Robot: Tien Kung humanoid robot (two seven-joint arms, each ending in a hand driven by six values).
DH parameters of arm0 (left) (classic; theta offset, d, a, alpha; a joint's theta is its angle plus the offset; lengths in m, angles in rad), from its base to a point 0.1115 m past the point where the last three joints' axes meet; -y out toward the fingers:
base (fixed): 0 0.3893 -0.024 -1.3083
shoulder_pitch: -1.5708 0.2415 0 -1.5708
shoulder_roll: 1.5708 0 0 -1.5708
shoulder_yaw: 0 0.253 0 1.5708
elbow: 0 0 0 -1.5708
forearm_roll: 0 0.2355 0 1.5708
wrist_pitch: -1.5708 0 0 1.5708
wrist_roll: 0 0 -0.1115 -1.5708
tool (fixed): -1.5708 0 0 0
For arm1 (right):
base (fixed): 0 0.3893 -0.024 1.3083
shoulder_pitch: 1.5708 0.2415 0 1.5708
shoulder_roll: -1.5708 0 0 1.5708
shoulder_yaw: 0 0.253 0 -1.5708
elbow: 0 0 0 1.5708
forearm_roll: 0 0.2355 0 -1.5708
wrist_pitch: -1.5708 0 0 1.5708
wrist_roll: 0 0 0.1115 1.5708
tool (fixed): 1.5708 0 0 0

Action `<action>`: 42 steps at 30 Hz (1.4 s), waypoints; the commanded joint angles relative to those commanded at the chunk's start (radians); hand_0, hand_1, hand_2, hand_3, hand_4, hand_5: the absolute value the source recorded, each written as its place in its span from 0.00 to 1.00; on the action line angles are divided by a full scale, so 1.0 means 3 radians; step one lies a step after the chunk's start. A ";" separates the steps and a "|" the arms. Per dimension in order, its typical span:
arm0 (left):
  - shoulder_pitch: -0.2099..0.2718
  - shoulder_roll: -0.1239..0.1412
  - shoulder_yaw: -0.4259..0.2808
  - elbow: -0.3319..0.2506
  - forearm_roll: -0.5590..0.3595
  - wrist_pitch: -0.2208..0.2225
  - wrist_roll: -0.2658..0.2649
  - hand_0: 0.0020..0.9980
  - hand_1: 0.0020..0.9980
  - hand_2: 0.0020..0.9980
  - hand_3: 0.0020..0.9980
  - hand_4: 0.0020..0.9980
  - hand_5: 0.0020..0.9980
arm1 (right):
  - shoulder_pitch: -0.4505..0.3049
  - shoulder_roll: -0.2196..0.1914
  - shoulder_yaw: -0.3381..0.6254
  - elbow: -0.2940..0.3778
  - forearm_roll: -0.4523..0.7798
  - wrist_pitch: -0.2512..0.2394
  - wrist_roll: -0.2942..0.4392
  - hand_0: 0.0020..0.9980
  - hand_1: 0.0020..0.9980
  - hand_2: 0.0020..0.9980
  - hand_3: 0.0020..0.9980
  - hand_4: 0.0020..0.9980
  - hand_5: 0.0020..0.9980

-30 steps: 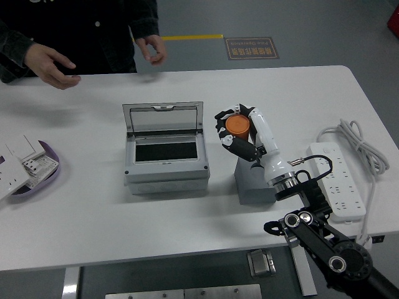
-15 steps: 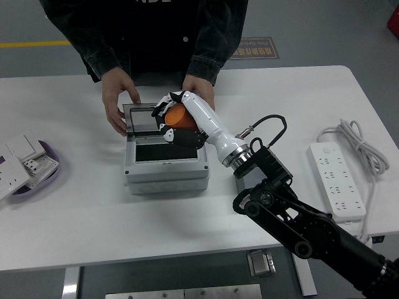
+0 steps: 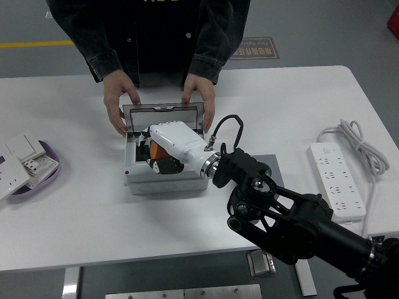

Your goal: Pick up the cylinder from the cube,place it in the box,flap close box

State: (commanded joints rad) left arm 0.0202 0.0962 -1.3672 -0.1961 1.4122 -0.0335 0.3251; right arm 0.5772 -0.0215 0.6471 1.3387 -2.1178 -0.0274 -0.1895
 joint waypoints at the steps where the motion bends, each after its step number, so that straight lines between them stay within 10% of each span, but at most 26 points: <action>1: 0.0000 0.0001 -0.0001 0.0000 0.0002 0.0000 0.0001 0.60 0.58 0.56 0.59 0.66 0.20 | 0.0017 0.0000 -0.0019 -0.0020 -0.0038 0.0018 -0.0012 0.25 0.42 0.41 0.32 0.09 0.00; 5: -0.0002 0.0003 -0.0002 0.0000 0.0004 -0.0001 0.0000 0.60 0.58 0.56 0.59 0.66 0.20 | 0.0056 0.0009 -0.0067 -0.0100 -0.0097 0.0065 -0.0044 0.25 0.42 0.41 0.32 0.09 0.00; 6: -0.0003 0.0003 -0.0001 0.0000 0.0004 -0.0001 -0.0001 0.60 0.59 0.56 0.59 0.66 0.20 | 0.0060 0.0011 -0.0072 -0.0117 -0.0103 0.0069 -0.0047 0.67 0.61 0.55 0.53 0.09 0.00; 17: -0.0005 0.0007 -0.0002 0.0002 0.0013 -0.0004 -0.0001 0.60 0.59 0.56 0.59 0.66 0.20 | 0.0053 0.0061 -0.0064 -0.0255 -0.0228 -0.0019 -0.0041 0.79 0.71 0.67 0.67 0.22 0.17; 18: -0.0006 0.0007 -0.0002 0.0002 0.0014 -0.0005 -0.0001 0.60 0.59 0.56 0.59 0.66 0.21 | 0.0052 0.0062 -0.0063 -0.0261 -0.0225 -0.0029 -0.0036 0.92 0.79 0.77 0.82 0.68 0.23; 34: -0.0016 0.0015 0.0017 0.0007 0.0003 -0.0011 -0.0012 0.60 0.59 0.56 0.59 0.66 0.21 | 0.0002 0.0069 -0.0031 -0.0330 -0.0152 -0.0096 0.0065 0.98 0.82 0.79 0.86 0.82 0.24; 42: -0.0012 0.0001 0.0035 0.0011 -0.0018 -0.0008 -0.0018 0.60 0.58 0.56 0.59 0.66 0.21 | -0.0118 -0.0032 -0.0008 -0.0027 0.0572 -0.0461 0.0368 0.97 0.80 0.77 0.84 0.85 0.23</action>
State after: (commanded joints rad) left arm 0.0167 0.0964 -1.3567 -0.1928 1.4068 -0.0360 0.3198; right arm 0.5419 -0.0312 0.6447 1.3305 -1.9461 -0.1658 -0.0792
